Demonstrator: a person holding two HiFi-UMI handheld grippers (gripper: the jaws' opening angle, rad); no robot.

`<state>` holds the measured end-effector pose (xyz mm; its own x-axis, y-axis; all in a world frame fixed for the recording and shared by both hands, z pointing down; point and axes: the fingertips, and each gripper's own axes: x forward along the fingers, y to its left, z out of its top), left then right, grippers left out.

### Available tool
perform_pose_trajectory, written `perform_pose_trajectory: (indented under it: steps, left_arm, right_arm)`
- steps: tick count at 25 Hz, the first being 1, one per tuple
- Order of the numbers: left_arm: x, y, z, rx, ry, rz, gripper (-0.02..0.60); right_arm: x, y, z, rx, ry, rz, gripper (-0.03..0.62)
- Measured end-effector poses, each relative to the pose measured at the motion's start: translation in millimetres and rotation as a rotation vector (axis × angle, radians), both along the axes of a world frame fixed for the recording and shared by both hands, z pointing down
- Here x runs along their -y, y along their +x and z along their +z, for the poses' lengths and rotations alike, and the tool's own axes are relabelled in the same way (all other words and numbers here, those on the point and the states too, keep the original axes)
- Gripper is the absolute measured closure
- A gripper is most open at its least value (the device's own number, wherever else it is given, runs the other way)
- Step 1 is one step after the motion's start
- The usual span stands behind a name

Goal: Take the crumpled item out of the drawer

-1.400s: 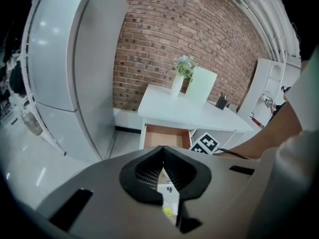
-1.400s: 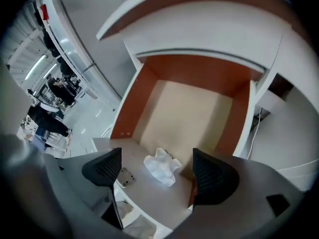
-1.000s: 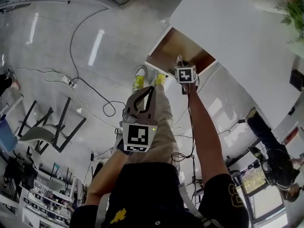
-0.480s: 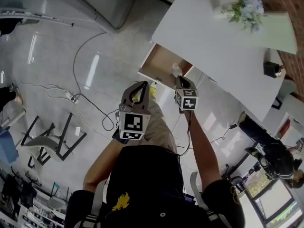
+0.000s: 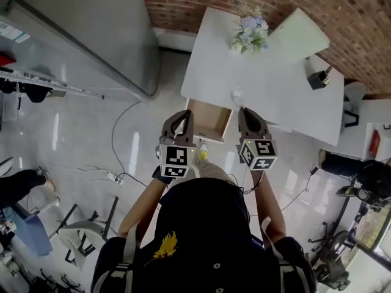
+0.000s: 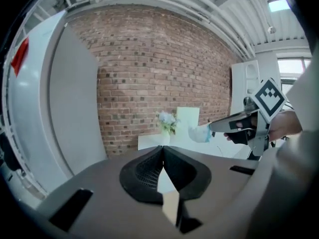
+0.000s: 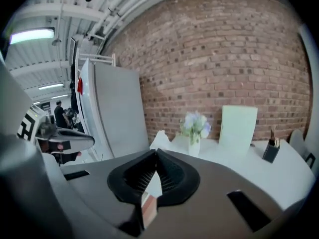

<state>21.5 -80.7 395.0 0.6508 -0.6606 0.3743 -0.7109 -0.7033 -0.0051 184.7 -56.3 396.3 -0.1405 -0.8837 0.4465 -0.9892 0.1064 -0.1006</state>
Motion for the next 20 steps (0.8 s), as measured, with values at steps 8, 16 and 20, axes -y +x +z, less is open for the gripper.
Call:
perform_pose_trajectory:
  steps: [8, 16, 20]
  left_arm:
    - [54.6, 31.4, -113.1, -0.066, 0.221, 0.021, 0.563]
    - [72.1, 42.1, -152.5, -0.09, 0.295, 0.026, 0.563]
    - [74.1, 46.0, -155.8, -0.087, 0.312, 0.021, 0.563]
  right_arm:
    - [5.5, 33.2, -150.1, -0.034, 0.317, 0.036, 0.566]
    - [13.3, 27.0, -200.1, -0.069, 0.464, 0.015, 0.566]
    - [15.3, 22.5, -206.3, -0.071, 0.492, 0.001, 0.566]
